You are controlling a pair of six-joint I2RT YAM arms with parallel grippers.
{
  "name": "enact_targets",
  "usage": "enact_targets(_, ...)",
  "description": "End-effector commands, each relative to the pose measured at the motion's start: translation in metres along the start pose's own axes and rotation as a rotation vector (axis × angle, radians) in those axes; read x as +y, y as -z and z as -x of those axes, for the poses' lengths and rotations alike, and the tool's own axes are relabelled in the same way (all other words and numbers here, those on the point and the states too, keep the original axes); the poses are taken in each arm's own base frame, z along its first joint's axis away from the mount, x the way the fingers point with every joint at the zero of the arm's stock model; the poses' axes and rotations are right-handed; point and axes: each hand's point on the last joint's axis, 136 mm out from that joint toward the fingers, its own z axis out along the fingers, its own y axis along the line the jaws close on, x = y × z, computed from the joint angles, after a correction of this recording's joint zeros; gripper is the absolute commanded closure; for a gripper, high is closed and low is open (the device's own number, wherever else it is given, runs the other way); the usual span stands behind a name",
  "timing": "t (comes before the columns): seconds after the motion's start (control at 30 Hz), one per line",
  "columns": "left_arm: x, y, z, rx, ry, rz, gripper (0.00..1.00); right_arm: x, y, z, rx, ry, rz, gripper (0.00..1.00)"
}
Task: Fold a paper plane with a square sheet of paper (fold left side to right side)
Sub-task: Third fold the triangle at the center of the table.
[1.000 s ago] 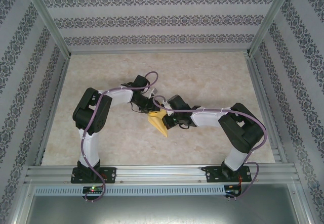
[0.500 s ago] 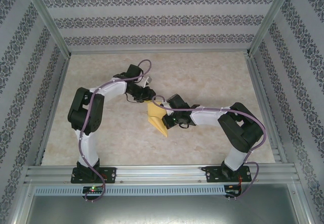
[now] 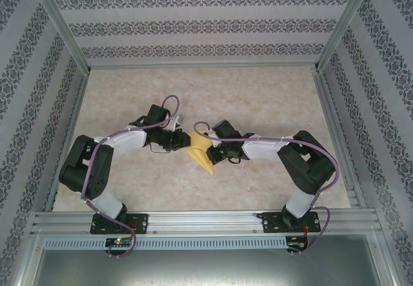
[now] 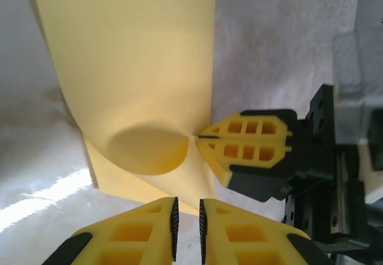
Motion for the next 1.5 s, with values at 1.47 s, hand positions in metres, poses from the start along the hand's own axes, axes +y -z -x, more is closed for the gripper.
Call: enact_targets(1.47, 0.021, -0.055, -0.034, 0.081, -0.002, 0.089, 0.8, -0.011, -0.009, -0.032, 0.132, 0.004, -0.039, 1.0)
